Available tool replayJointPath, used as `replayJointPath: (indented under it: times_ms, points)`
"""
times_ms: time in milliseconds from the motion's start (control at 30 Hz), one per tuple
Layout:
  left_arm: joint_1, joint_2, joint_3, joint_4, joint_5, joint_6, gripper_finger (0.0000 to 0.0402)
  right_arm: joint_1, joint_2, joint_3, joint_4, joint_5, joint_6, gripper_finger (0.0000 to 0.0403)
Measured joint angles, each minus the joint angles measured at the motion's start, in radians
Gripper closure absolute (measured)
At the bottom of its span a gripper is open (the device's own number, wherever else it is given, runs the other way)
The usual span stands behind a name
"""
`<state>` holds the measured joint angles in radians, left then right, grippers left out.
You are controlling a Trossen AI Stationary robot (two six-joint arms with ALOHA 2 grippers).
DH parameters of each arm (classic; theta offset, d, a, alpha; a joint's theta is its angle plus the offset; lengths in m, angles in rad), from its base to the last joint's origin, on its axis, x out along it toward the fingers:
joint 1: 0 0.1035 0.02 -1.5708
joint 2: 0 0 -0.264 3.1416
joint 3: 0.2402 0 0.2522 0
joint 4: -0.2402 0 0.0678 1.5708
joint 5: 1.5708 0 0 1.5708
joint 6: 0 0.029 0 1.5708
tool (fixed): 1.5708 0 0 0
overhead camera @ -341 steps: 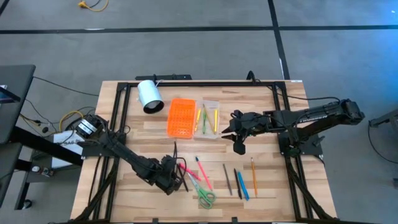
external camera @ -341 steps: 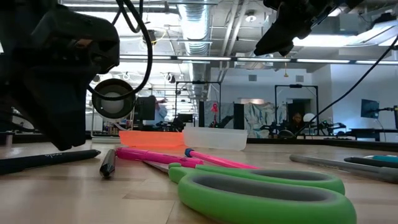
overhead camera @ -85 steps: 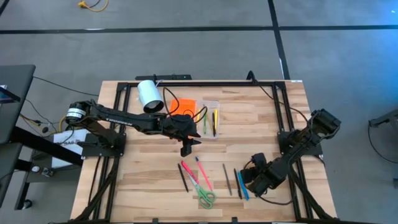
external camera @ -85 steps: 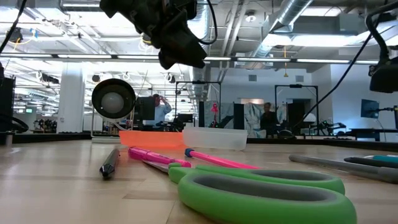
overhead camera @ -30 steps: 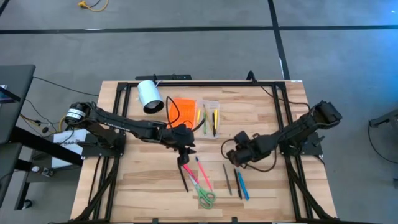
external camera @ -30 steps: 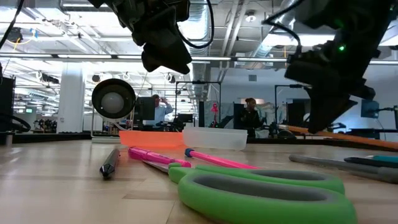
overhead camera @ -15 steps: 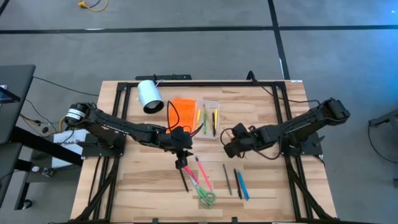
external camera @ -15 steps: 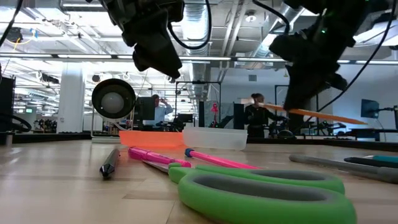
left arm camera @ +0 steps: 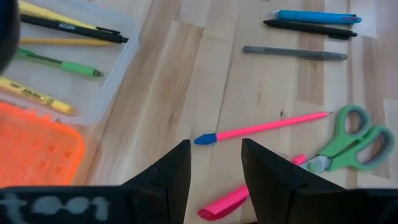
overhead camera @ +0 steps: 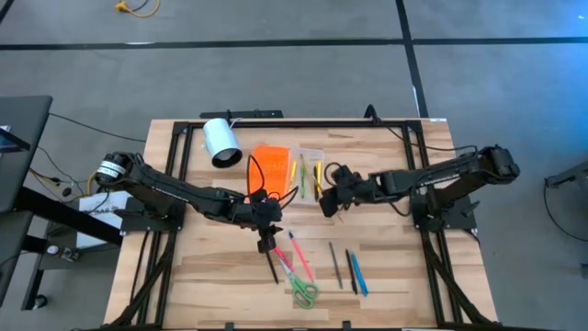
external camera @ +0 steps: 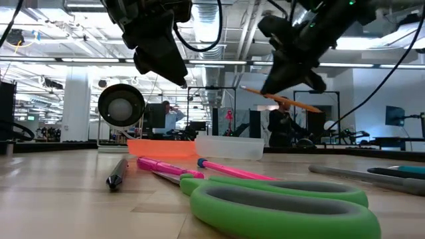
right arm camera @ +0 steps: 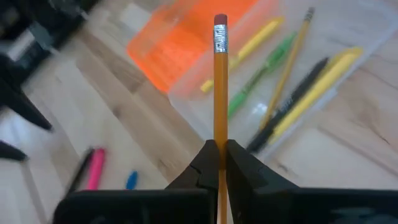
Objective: Pick & place school supplies into a supply box
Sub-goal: Put the orange pencil into the orange supply box
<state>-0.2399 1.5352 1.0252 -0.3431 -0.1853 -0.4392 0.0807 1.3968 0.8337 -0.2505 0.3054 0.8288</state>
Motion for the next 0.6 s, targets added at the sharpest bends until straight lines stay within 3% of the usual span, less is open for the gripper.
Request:
replayJointPath:
  times_ms: [233, 600]
  points:
    - [-0.047, 0.0, 0.0, -0.032, -0.095, -0.03, 0.0272, -0.124, 0.0, 0.0, 0.031, -0.042, -0.009, 0.0403]
    - [-0.099, 0.0, 0.0, -0.042, -0.207, -0.071, 0.0272, -0.313, 0.096, 0.009, 0.345, -0.193, -0.024, 0.0403]
